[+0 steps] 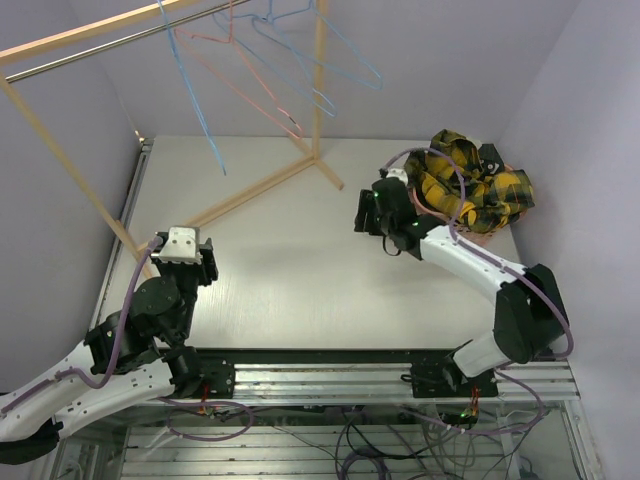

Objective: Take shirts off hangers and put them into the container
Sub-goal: Adjust the shirt in the bin.

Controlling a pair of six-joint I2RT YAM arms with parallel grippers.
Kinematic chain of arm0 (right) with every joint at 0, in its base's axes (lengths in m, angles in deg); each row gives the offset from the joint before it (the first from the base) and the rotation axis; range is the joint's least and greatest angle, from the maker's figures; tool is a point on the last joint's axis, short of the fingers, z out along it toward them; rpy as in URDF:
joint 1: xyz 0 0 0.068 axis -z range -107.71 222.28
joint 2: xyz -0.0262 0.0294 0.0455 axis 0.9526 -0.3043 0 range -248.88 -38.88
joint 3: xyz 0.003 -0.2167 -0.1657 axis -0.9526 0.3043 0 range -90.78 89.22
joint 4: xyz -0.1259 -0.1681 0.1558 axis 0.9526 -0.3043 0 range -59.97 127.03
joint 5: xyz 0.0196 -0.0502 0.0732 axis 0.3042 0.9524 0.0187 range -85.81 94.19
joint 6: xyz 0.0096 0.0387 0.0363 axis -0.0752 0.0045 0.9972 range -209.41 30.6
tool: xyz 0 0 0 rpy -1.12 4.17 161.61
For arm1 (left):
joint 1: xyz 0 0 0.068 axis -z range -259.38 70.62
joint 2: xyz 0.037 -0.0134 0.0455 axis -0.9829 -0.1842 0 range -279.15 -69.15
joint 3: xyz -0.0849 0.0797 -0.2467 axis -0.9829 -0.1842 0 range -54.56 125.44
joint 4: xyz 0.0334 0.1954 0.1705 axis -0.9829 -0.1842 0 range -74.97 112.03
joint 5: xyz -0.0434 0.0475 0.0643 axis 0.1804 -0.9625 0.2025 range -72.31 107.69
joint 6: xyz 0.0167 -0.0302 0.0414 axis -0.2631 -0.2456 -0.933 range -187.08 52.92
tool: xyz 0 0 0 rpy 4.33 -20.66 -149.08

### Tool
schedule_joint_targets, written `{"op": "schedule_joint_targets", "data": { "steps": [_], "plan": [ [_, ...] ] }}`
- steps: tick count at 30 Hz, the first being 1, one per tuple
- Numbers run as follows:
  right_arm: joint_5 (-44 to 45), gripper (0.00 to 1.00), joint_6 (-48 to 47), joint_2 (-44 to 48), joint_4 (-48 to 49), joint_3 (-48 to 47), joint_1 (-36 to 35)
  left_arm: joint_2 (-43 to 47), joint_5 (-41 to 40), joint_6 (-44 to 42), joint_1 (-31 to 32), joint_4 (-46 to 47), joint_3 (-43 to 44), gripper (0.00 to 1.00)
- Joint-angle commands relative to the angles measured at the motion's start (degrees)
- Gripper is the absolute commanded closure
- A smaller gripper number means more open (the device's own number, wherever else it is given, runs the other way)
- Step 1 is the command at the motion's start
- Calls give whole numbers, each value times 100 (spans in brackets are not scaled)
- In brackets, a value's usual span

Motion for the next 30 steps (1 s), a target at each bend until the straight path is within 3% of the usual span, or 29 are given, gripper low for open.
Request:
{"op": "schedule_joint_targets", "data": {
  "steps": [1,8,17,30],
  "plan": [
    [789,42,463,-268,1010,626,-136,31,40,36,-37,-11,-11,36],
    [1395,41,676,-515,2841,1596,-238,50,52,-5,-37,45,-47,36],
    [1706,41,887,-1664,2858,1005,-226,84,72,-35,-44,100,-91,35],
    [2323,39,1489,-2096,2908,1034,-5,6,69,-71,-38,150,-126,35]
  ]
}}
